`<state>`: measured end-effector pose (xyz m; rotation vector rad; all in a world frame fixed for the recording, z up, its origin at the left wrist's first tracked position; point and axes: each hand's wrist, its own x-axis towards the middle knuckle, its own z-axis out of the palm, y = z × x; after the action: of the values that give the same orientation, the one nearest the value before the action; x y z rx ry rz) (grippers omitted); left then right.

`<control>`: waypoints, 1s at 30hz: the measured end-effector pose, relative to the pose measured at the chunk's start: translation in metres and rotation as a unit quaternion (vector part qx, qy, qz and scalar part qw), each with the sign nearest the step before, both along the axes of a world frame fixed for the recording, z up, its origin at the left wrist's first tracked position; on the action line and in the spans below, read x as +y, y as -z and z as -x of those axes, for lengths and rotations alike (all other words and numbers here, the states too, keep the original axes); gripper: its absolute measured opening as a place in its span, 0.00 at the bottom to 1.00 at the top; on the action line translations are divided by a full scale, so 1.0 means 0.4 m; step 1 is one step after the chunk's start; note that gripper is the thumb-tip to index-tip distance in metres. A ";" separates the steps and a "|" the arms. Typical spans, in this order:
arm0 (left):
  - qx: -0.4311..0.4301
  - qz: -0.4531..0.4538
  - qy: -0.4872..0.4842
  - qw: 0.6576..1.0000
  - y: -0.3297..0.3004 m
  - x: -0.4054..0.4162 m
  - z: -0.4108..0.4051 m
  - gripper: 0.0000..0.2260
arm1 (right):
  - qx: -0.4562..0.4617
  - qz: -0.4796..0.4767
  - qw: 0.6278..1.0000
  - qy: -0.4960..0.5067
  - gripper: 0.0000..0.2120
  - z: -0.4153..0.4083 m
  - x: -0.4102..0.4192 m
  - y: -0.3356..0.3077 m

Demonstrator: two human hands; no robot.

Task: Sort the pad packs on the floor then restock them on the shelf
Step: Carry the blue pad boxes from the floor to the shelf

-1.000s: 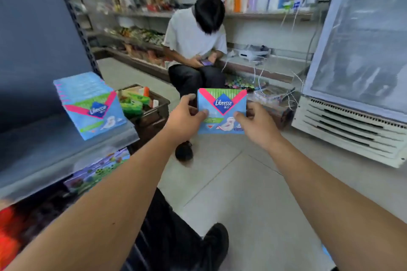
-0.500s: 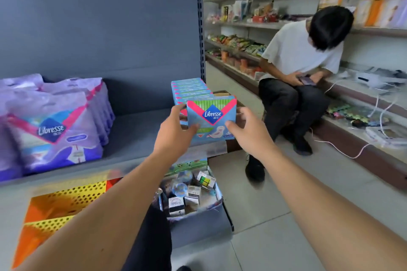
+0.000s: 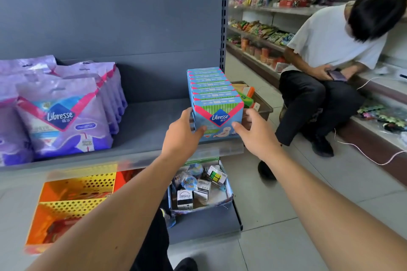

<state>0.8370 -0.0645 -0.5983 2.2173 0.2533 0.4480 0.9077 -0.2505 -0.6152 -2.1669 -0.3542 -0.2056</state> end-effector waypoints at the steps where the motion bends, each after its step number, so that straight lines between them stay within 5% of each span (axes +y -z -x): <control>1: 0.003 -0.007 0.004 1.000 0.004 -0.002 0.000 0.23 | 0.003 -0.001 1.000 -0.004 0.16 0.002 -0.002 0.001; 5: 0.019 -0.033 0.017 0.999 0.012 -0.012 0.002 0.18 | -0.012 -0.005 1.000 -0.012 0.17 0.003 0.003 0.004; 10: 0.034 0.013 0.044 0.998 0.008 -0.019 -0.016 0.24 | 0.049 -0.071 0.992 -0.092 0.36 -0.015 0.007 -0.008; 13: 0.068 0.019 0.063 0.996 0.007 -0.018 -0.029 0.33 | 0.079 -0.062 0.986 -0.132 0.29 -0.014 0.013 -0.023; 18: 0.079 0.003 0.062 0.995 0.005 -0.021 -0.032 0.27 | 0.071 -0.050 0.988 -0.131 0.21 -0.025 0.009 -0.019; 30: 0.080 -0.018 0.031 0.996 -0.004 -0.033 -0.015 0.27 | 0.067 -0.040 0.990 -0.117 0.29 -0.002 -0.012 -0.005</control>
<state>0.8429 -0.0779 -0.5968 2.2921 0.2613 0.2439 0.9084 -0.2554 -0.6131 -2.0278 -0.5101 0.0558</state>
